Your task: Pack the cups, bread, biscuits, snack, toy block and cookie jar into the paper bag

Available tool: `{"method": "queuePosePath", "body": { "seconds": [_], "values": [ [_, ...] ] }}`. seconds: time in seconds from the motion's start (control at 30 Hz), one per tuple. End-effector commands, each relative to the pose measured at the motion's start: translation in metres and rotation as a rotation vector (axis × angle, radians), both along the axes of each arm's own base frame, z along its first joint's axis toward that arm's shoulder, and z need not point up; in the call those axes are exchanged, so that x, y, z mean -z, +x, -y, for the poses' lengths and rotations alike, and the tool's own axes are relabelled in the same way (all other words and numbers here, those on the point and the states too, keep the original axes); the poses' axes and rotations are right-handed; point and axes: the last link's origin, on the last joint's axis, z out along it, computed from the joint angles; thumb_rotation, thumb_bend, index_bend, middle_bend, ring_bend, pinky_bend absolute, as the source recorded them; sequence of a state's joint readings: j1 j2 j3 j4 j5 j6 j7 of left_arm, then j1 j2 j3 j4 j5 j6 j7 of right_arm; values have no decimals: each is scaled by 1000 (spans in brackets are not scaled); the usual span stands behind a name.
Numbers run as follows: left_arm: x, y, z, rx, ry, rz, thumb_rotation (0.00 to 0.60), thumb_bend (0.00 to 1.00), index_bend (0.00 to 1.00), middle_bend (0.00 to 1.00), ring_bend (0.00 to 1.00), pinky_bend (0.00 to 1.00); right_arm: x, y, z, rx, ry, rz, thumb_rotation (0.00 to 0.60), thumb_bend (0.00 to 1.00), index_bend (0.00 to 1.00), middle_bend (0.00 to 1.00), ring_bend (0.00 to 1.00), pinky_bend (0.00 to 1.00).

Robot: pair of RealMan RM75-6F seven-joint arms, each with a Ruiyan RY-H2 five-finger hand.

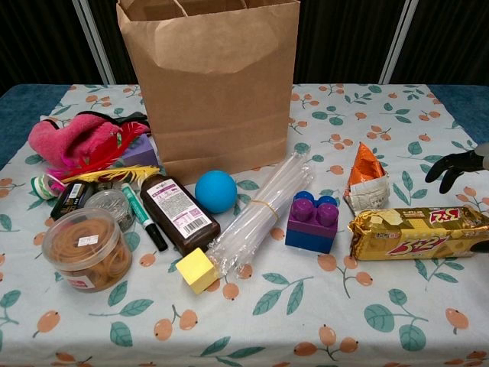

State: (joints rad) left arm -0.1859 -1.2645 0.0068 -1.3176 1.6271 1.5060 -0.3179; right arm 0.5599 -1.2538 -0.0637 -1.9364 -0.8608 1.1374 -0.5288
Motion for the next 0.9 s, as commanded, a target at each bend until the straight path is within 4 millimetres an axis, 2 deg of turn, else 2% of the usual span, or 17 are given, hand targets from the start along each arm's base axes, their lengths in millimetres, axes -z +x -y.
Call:
{"method": "queuePosePath", "body": {
  "seconds": [0.03, 0.33, 0.47, 0.57, 0.7, 0.8, 0.87, 0.9],
  "values": [
    [1, 0, 0, 4, 1, -8, 600, 194, 141, 182, 134, 215, 11, 0, 2, -10, 9, 15, 600, 0, 206, 238, 66, 0],
    [0, -1, 0, 11, 3, -24, 600, 194, 141, 182, 134, 216, 40, 8, 10, -57, 43, 2, 600, 3, 293, 271, 106, 8],
    [-2, -1, 1, 9, 6, -22, 600, 195, 141, 182, 134, 216, 45, 7, 8, -49, 70, -29, 600, 38, 373, 329, 166, 55],
    [-2, 0, 1, 12, 5, -18, 600, 195, 141, 182, 134, 215, 42, 9, 7, -50, 47, -27, 600, 94, 470, 396, 234, 98],
    [-2, 2, 2, 20, 2, -7, 600, 195, 141, 182, 135, 216, 26, 17, 6, -81, -46, 11, 600, 181, 647, 530, 364, 188],
    [-3, 3, 3, 23, 2, -1, 600, 194, 141, 182, 134, 216, 4, 28, 6, -120, -119, 53, 600, 203, 694, 568, 402, 225],
    [-3, 4, 3, 22, 3, 8, 600, 195, 141, 182, 135, 216, -16, 43, 8, -156, -176, 95, 600, 205, 697, 569, 403, 229],
    [-3, 5, 3, 23, 4, 10, 600, 194, 141, 182, 135, 216, -33, 55, 10, -189, -223, 125, 600, 206, 697, 569, 402, 230]
  ]
}}
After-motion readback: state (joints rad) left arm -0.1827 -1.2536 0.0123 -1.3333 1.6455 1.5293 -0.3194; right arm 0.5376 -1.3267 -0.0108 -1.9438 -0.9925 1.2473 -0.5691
